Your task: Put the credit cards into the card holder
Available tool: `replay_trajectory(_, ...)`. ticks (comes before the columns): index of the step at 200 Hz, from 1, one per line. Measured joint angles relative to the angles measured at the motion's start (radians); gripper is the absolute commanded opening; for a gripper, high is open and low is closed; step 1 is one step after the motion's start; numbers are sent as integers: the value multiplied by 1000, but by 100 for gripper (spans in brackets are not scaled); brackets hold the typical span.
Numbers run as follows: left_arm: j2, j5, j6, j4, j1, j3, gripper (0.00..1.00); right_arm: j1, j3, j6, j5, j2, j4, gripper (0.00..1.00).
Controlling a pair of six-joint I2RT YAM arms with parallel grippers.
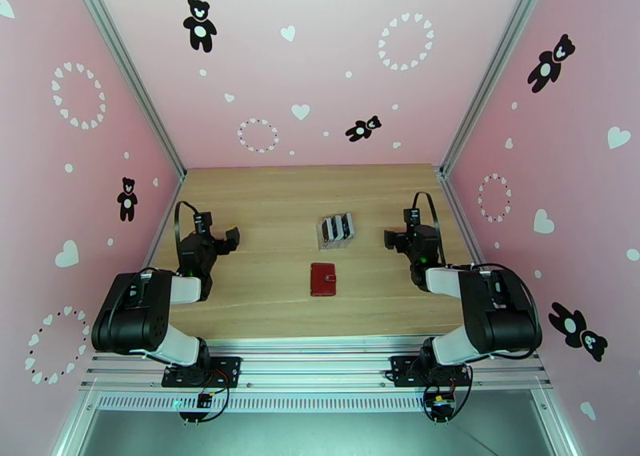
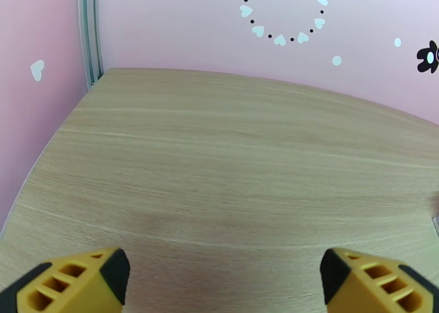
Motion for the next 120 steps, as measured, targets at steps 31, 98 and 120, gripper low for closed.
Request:
replay_trajectory(31, 0, 0, 3, 0, -6, 0, 98, 0, 0, -1, -13, 2, 8, 99)
replay_trajectory(98, 0, -2, 3, 0, -13, 0, 98, 0, -2, -1, -14, 3, 27, 99)
replay_trajectory(120, 0, -1, 3, 0, -13, 0, 98, 0, -2, 0, -11, 3, 31, 99)
